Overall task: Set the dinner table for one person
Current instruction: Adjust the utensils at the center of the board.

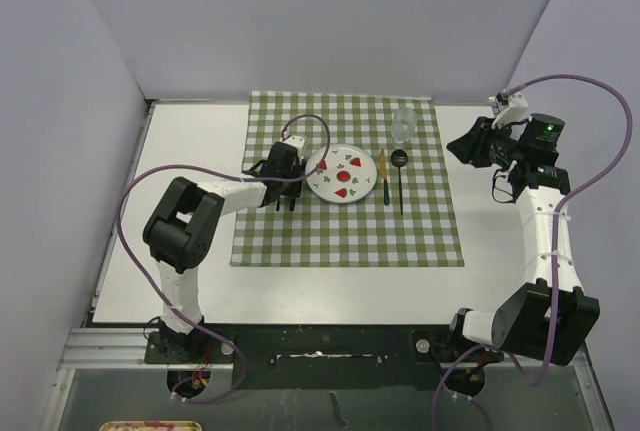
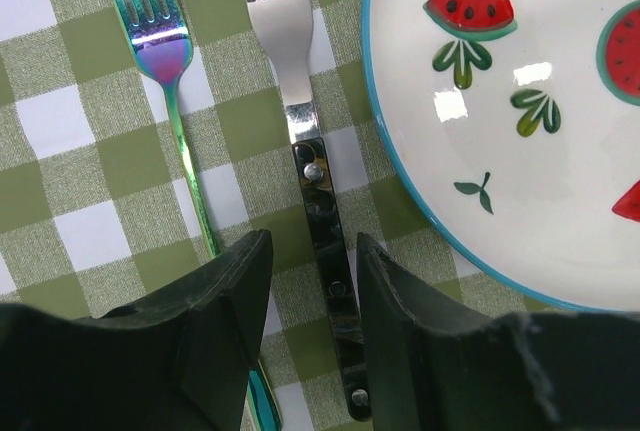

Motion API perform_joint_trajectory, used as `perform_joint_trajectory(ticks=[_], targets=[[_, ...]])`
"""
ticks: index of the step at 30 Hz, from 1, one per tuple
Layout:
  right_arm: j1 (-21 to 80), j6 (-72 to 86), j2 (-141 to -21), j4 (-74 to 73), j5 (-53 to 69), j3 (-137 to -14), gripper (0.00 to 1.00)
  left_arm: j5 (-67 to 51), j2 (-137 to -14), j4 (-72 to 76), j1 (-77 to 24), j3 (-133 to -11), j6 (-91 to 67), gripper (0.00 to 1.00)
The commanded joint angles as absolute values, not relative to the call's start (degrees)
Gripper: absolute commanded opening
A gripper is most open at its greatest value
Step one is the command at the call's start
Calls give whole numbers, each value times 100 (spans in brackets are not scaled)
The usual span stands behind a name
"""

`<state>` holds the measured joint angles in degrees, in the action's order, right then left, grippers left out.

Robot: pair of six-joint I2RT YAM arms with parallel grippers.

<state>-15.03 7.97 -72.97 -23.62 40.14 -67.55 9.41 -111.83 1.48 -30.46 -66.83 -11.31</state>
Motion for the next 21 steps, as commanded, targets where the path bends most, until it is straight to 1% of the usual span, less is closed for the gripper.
perform_joint_trajectory(ticks=[1, 3, 7, 12, 14, 16, 21], targets=[[-1546, 778, -7217, -2127, 4140, -6864, 25, 964, -11332, 228, -3100, -7045, -1089, 36], [-1550, 775, -7216, -2127, 4148, -6864, 25, 963, -11361, 220, -3107, -7057, -1098, 30], [-1549, 765, -7241, -2127, 4153, -6864, 25, 1010, -11394, 189, -3122, -7103, -1094, 28], [-1553, 772, -7272, -2114, 4157, -6868, 25, 1085, -11400, 137, -3129, -7143, -1106, 20], [-1553, 779, -7286, -2101, 4162, -6880, 25, 1116, -11404, 107, -3137, -7158, -1105, 12], [-1555, 798, -7299, -2092, 4181, -6880, 26, 1156, -11402, 73, -3137, -7177, -1132, 1], [-1554, 812, -7296, -2083, 4192, -6886, 25, 1168, -11418, -17, -3138, -7233, -1160, 0]])
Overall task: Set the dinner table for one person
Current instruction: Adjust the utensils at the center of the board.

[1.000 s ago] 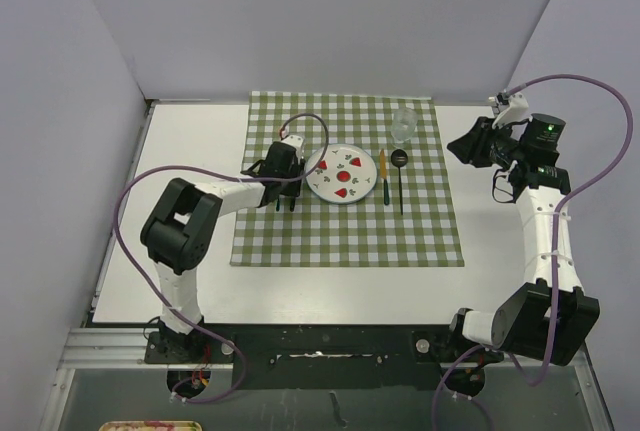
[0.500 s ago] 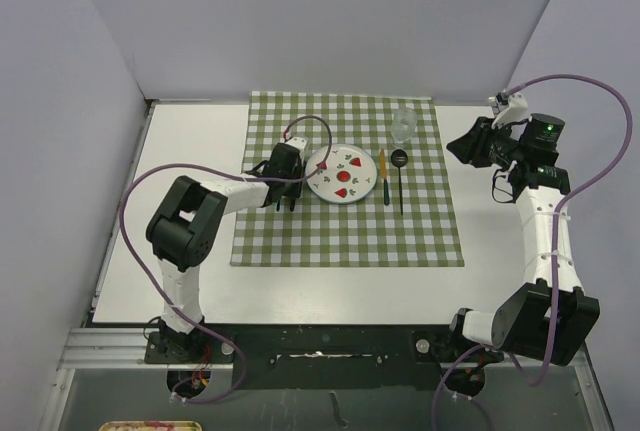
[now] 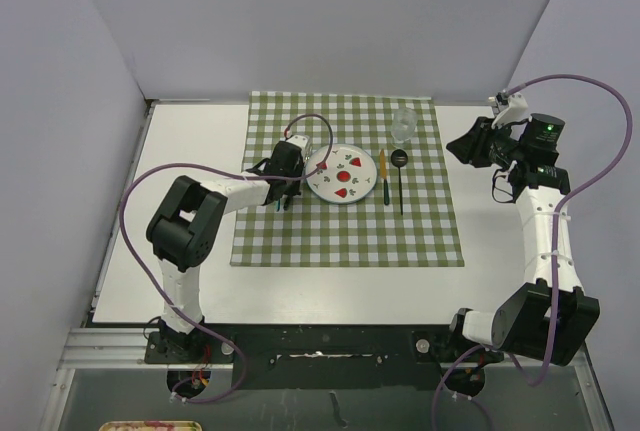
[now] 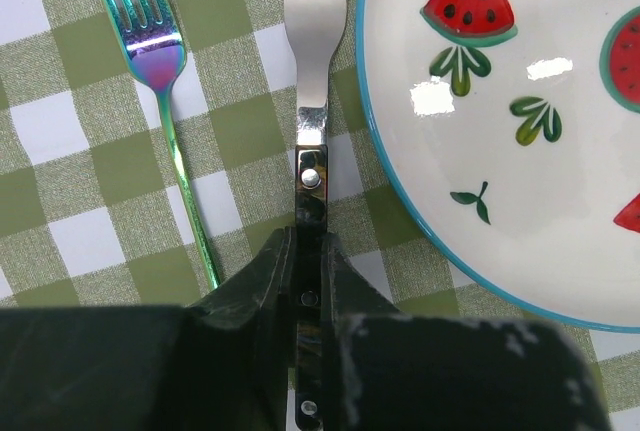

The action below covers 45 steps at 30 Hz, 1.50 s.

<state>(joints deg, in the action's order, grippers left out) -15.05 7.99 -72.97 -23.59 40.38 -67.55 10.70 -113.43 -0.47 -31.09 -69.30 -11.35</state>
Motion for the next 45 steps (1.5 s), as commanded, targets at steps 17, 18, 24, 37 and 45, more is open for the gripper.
perform_joint_trajectory(ticks=[17, 18, 24, 37, 45], targets=[[-1547, 894, -7309, -2065, 4270, -6864, 26, 1300, -11419, -287, -3138, -7255, -1661, 0], [-1555, 901, -7305, -2065, 4271, -6864, 25, 1304, -11414, -301, -3144, -7246, -1719, 0], [-1568, 947, -7295, -2057, 4319, -6849, 25, 1396, -11350, -349, -3146, -7200, -2300, 0], [-1634, 1070, -7277, -1969, 4412, -6794, 25, 2206, -11369, -515, -3269, -7198, -2947, 0], [-1670, 1116, -7280, -1948, 4443, -6794, 25, 2341, -11476, -601, -3312, -7307, -2999, 0]])
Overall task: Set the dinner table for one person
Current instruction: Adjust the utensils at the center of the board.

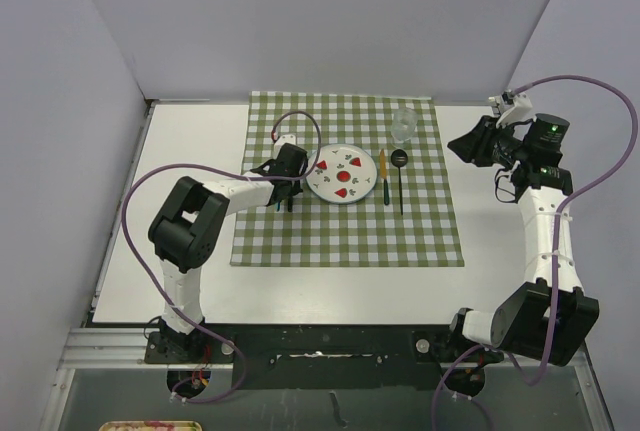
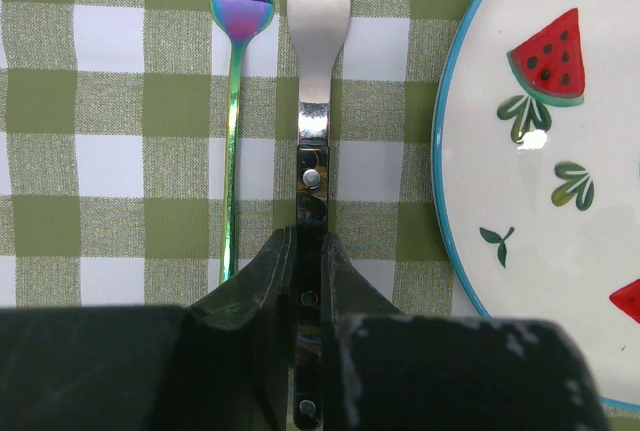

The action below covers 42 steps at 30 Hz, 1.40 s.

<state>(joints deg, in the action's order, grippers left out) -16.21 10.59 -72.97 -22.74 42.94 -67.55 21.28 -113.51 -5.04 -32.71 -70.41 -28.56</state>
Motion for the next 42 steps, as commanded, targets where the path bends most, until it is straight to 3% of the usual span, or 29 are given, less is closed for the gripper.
perform_joint_trajectory(ticks=[1, 15, 33, 42], targets=[[-1670, 1116, -7292, -1947, 4445, -6803, 25, 2343, -11478, -613, -3312, -7312, -2982, 0], [-1707, 1186, -7297, -1927, 4517, -6823, 25, 1825, -11555, -349, -3310, -7281, -2405, 5], [-1734, 1222, -7278, -1883, 4548, -6768, 25, 1966, -11610, -379, -3321, -7312, -2304, 6], [-1747, 1230, -7307, -1872, 4586, -6785, 25, 1800, -11659, -460, -3269, -7365, -2303, 23]])
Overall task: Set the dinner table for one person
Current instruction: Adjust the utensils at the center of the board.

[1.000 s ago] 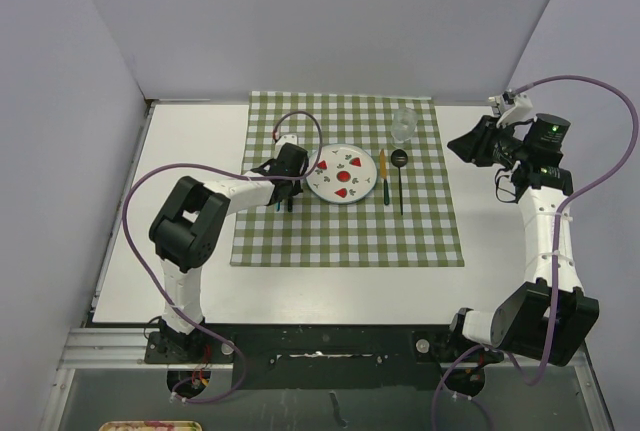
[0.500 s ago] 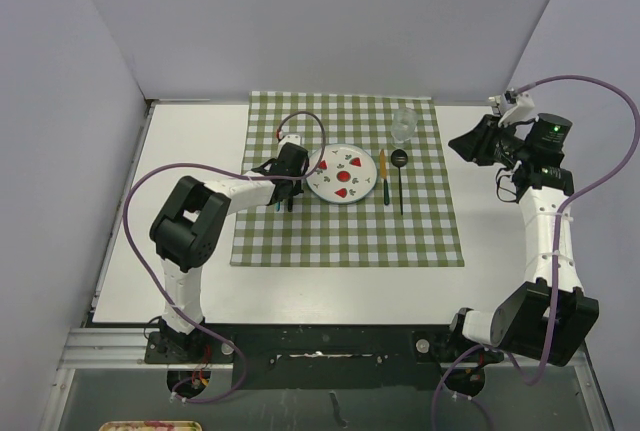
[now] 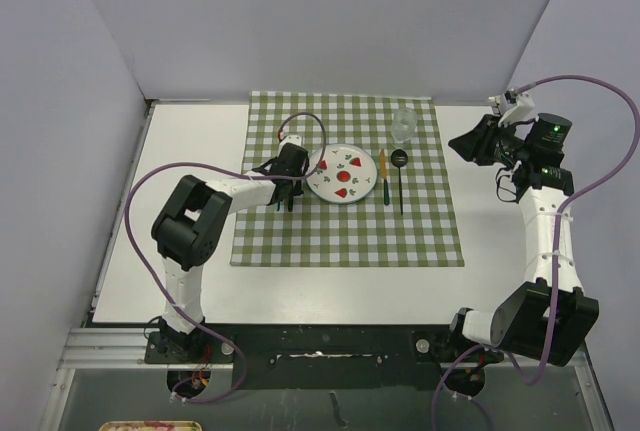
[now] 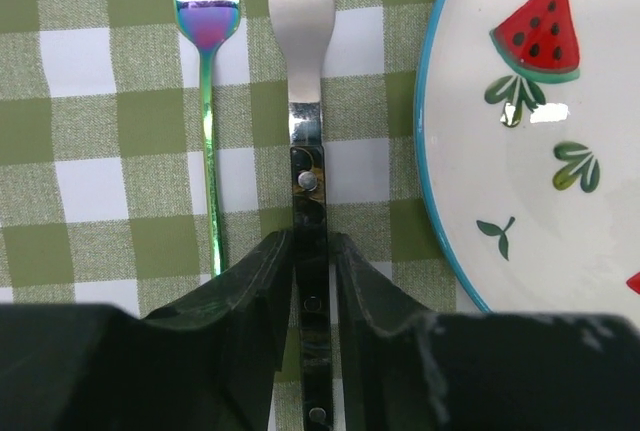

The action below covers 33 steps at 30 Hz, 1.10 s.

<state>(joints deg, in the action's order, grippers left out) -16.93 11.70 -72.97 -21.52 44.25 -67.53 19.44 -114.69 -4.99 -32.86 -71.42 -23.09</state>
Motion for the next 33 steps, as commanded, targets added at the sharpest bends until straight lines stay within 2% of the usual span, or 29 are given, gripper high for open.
perform_joint_trajectory(ticks=[1, 8, 16, 33], targets=[[-1745, 1226, -7302, -1872, 4592, -6785, 25, 1812, -11664, -464, -3269, -7377, -2309, 25], [-1742, 1231, -7310, -1849, 4605, -6759, 25, 1871, -11629, -483, -3263, -7383, -2295, 33], [-1754, 1275, -7346, -1815, 4629, -6768, 26, 2037, -11449, -374, -3274, -7314, -2223, 38], [-1752, 1307, -7348, -1779, 4665, -6748, 25, 2132, -11201, -292, -3364, -7285, -2027, 39]])
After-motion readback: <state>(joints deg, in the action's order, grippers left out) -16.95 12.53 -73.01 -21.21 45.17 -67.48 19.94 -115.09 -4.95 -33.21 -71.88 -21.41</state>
